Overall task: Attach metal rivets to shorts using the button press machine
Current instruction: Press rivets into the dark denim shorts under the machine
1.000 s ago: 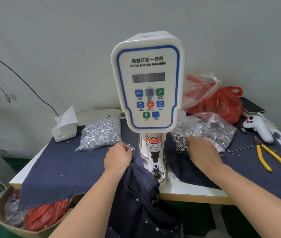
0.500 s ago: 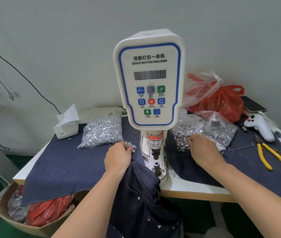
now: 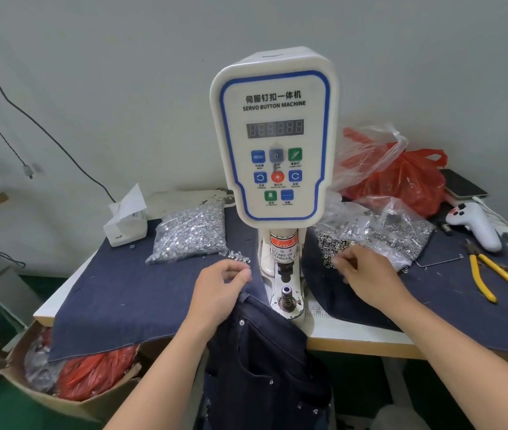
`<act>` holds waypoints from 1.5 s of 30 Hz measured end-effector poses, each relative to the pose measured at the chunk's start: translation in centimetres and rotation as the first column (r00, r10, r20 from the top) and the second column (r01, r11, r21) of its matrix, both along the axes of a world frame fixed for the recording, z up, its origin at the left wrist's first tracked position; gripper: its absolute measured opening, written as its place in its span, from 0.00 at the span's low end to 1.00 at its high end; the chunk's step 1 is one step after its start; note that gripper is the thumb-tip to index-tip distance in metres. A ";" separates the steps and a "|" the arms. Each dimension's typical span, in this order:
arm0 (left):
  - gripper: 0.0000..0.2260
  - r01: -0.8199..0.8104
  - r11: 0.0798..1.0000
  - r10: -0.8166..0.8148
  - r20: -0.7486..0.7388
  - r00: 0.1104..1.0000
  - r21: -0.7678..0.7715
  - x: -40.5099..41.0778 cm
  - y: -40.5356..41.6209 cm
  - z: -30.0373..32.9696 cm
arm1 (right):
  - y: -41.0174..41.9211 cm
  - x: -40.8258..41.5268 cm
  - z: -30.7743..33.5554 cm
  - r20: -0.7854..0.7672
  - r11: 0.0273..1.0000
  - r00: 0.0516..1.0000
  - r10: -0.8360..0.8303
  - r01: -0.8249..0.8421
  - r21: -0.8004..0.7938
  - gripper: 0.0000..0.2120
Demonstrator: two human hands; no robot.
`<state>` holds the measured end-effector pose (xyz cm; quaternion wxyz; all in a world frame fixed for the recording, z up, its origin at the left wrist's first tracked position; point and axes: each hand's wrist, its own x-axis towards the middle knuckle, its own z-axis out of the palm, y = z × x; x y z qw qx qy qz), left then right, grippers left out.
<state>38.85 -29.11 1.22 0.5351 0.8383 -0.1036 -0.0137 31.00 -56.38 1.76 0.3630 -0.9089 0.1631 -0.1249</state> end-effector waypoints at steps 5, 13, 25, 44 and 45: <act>0.04 0.041 0.996 -0.044 -0.038 0.998 -0.076 -1.9 -0.1 -0.2 | 3.6 -1.1 1.2 0.003 0.772 0.998 -0.061 0.045 0.634 0.10; 0.04 0.060 0.987 -0.072 -0.076 0.995 -0.147 -3.6 -1.0 -0.4 | 8.2 -1.6 1.8 -0.130 0.330 0.988 0.086 0.095 0.939 0.07; 0.04 0.061 0.977 -0.081 -0.085 0.993 -0.206 -4.2 -1.4 -0.6 | 8.6 -1.3 1.9 -0.135 0.162 0.986 0.101 0.118 0.980 0.07; 0.03 0.096 0.988 -0.097 0.001 0.995 -0.123 -4.8 -3.3 -0.1 | 4.1 -3.0 1.1 -0.092 0.429 0.996 -0.009 0.087 0.899 0.13; 0.03 0.095 0.990 -0.095 0.006 0.995 -0.106 -4.8 -3.3 0.0 | 3.9 -3.2 0.9 -0.099 0.425 0.995 -0.015 0.096 0.900 0.13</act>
